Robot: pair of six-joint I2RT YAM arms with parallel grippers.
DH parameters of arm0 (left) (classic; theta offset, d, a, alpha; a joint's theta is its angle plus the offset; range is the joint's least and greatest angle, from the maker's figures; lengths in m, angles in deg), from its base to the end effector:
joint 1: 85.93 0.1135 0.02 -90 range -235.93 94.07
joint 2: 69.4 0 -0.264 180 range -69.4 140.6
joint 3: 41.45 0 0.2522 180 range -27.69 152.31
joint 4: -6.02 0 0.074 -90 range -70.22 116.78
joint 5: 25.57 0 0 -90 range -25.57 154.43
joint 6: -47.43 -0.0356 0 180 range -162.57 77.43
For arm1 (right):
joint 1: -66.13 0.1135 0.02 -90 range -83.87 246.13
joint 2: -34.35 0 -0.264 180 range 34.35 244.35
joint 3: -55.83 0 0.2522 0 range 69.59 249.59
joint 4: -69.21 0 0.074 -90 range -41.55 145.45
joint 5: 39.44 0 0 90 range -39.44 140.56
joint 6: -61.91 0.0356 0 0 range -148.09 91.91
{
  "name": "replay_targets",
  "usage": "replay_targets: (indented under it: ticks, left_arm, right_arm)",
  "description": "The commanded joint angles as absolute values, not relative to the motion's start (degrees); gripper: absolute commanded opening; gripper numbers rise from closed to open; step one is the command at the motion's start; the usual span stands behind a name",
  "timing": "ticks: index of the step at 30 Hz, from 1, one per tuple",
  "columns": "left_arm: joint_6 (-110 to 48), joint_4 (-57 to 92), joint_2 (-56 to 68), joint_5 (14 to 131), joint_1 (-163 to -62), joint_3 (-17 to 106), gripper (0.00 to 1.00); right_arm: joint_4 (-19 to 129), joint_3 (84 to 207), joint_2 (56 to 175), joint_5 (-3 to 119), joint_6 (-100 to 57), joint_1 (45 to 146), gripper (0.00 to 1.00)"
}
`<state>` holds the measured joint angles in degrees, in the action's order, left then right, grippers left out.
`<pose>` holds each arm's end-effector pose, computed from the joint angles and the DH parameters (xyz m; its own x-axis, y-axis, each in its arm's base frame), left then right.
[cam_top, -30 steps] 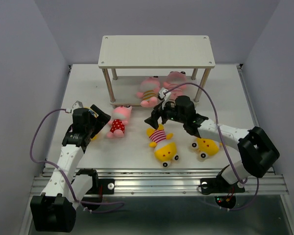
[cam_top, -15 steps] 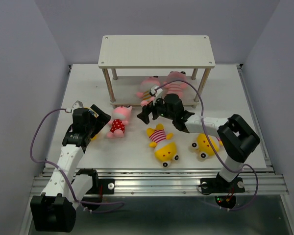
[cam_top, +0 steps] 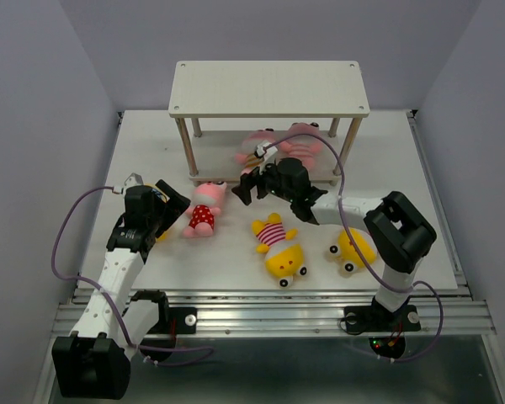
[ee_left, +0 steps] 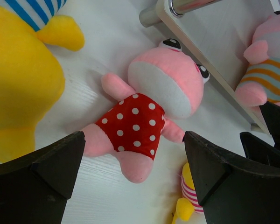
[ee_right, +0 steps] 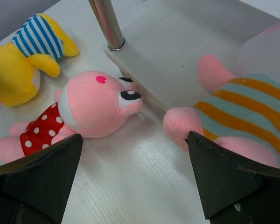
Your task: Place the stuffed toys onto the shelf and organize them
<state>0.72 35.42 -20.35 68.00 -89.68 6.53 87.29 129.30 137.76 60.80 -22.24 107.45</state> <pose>0.1930 -0.0149 0.2526 -0.4498 -0.6563 -0.6057 -0.2605 0.7451 -0.6140 0.3011 0.2731 0.2220 -0.2331 -0.0714 -0.9698 -0.7606 0.6348 0.1361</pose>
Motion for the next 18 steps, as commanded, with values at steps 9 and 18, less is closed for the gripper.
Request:
replay_targets:
  ticks: [9, 18]
  left_arm:
    - [-0.47, 35.78, -21.5, 67.15, -89.89, 8.52, 0.99]
    - [-0.91, 37.18, -21.85, 69.7, -89.89, 7.47, 0.99]
  right_arm:
    - [92.37, 132.7, 139.03, 55.57, -22.72, 107.79, 1.0]
    - [88.86, 131.3, 134.02, 63.46, -22.72, 107.79, 1.0]
